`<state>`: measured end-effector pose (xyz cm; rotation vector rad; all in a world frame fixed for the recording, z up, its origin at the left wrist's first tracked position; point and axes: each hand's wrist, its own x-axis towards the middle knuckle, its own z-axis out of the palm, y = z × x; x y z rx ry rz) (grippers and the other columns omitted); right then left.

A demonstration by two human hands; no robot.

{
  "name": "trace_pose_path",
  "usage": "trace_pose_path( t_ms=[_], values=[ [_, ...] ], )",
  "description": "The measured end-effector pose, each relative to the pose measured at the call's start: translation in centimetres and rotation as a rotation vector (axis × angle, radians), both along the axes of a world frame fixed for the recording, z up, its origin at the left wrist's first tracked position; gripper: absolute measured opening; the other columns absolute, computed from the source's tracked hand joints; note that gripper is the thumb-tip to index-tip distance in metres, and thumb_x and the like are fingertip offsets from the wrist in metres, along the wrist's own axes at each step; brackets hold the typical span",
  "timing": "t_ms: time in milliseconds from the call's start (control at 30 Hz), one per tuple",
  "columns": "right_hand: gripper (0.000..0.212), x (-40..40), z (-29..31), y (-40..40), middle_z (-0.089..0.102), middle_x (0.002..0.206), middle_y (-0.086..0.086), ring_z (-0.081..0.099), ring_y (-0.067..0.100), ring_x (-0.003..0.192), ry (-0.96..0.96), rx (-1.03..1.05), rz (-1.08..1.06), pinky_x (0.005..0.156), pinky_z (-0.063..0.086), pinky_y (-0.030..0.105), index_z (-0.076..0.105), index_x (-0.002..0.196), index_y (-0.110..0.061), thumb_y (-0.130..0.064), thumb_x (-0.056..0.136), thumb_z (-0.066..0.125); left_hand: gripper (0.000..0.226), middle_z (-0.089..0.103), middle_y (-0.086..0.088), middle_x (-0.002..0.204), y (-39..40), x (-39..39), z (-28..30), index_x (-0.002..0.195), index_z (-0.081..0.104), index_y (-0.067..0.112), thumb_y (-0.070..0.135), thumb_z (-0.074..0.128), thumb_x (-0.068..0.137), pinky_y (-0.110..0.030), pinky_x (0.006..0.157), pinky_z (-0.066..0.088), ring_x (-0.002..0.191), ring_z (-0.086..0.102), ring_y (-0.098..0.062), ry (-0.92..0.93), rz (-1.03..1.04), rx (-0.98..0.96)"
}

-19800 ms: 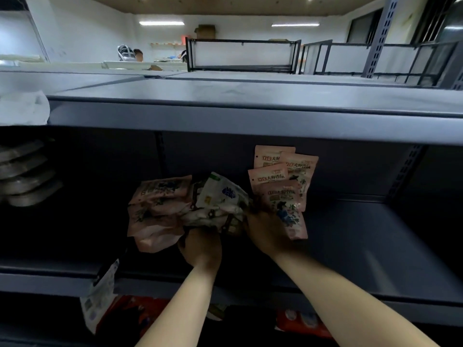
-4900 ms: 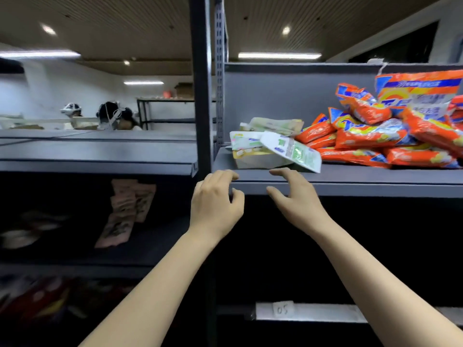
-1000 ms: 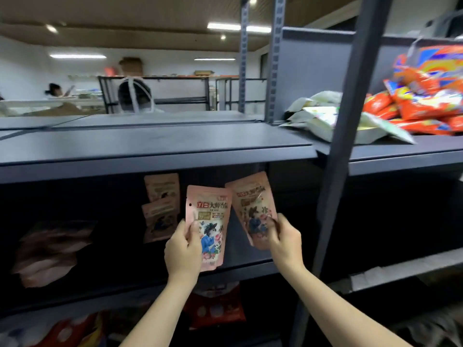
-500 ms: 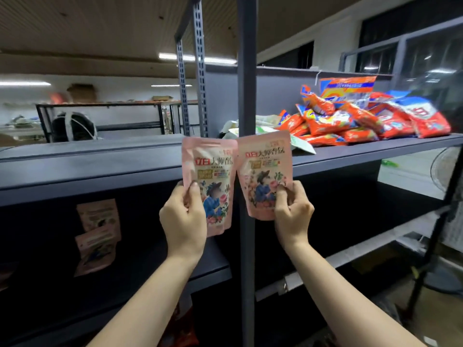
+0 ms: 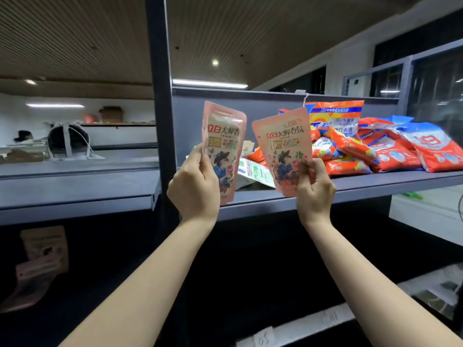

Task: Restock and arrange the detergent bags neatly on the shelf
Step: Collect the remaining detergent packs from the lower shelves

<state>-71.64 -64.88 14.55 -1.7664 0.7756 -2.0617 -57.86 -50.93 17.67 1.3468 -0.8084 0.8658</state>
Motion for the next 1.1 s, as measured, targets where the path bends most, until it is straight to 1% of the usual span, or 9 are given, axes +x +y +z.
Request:
trace_pose_path(
  t_ms=[100,167,367,467,533,800,900,1000,1100],
  values=[
    [0.026,-0.8,0.7,-3.8,0.061,0.098,0.011,0.051,0.02,0.092,0.038,-0.061,-0.075,0.071,0.034,0.02,0.062,0.104,-0.005,-0.026,0.098,0.049,0.021,0.074,-0.011,0.081,-2.8,-0.1,0.6,0.106,0.072,0.013,0.018,0.055,0.094,-0.023,0.058,0.036,0.065,0.067,-0.034,0.0,0.135,0.009],
    [0.019,-0.9,0.7,-5.9,0.063,0.098,0.013,0.053,0.027,0.095,0.11,-0.105,-0.115,0.077,0.036,0.025,0.066,0.101,-0.003,-0.015,0.095,0.053,0.021,0.074,-0.009,0.084,-4.3,0.5,0.5,0.107,0.071,0.015,0.016,0.055,0.094,-0.027,0.054,0.043,0.065,0.067,-0.033,-0.021,0.17,0.052],
    [0.025,-0.3,-1.4,-9.3,0.067,0.109,0.005,0.053,0.027,0.108,0.697,-0.035,0.0,0.1,0.037,0.044,0.069,0.106,-0.016,-0.009,0.089,0.051,0.029,0.071,0.0,0.072,-7.5,1.7,-2.9,0.089,0.075,0.026,0.017,0.052,0.074,-0.026,0.046,0.046,0.057,0.065,-0.026,-0.343,0.245,0.479],
    [0.023,-0.6,-2.5,-9.8,0.064,0.117,0.004,0.043,0.025,0.127,0.782,-0.034,-0.041,0.111,0.025,0.047,0.066,0.104,-0.017,-0.012,0.093,0.046,0.049,0.071,0.007,0.104,-7.8,1.5,-4.2,0.1,0.073,0.03,0.038,0.032,0.073,-0.034,0.076,0.052,0.095,0.067,-0.021,-0.376,0.088,0.698],
    [0.026,-0.6,-2.5,-10.1,0.059,0.128,0.004,0.031,0.022,0.138,0.839,0.018,-0.022,0.117,0.013,0.045,0.063,0.109,-0.018,-0.017,0.096,0.04,0.056,0.062,0.013,0.125,-7.8,1.7,-4.4,0.114,0.067,0.035,0.045,0.028,0.074,-0.034,0.1,0.04,0.119,0.055,-0.014,-0.342,0.035,0.863],
    [0.037,0.7,-0.8,-10.1,0.046,0.14,0.005,0.024,0.021,0.14,1.048,0.068,0.004,0.118,0.008,0.044,0.052,0.128,-0.024,-0.025,0.098,0.03,0.047,0.028,0.024,0.15,-9.3,3.6,-1.8,0.132,0.047,0.047,0.024,0.026,0.097,-0.046,0.113,0.009,0.141,0.02,-0.009,-0.035,-0.073,1.2],
    [0.038,0.9,-0.1,-9.7,0.044,0.142,0.005,0.023,0.021,0.141,1.061,0.089,0.039,0.116,0.016,0.04,0.051,0.132,-0.022,-0.023,0.099,0.031,0.052,0.019,0.025,0.153,-9.7,3.7,-1.7,0.138,0.038,0.049,0.02,0.024,0.096,-0.05,0.111,0.009,0.144,0.015,-0.018,-0.023,-0.017,1.26],
    [0.035,0.6,-0.3,-9.2,0.054,0.128,0.005,0.041,0.022,0.126,1.026,0.055,0.033,0.105,0.03,0.036,0.057,0.127,-0.021,-0.023,0.097,0.037,0.052,0.013,0.017,0.157,-9.7,3.8,-2.4,0.145,0.026,0.043,0.026,0.021,0.097,-0.047,0.113,0.009,0.146,0.009,-0.021,-0.028,-0.022,1.29],
    [0.03,0.4,-1.0,-8.5,0.062,0.117,0.003,0.048,0.021,0.113,0.944,0.036,0.07,0.094,0.037,0.035,0.063,0.117,-0.018,-0.022,0.095,0.042,0.06,0.021,0.01,0.156,-8.7,3.4,-2.8,0.143,0.033,0.038,0.043,0.016,0.086,-0.043,0.113,0.012,0.144,0.014,-0.019,-0.049,0.005,1.209]
  ],
)
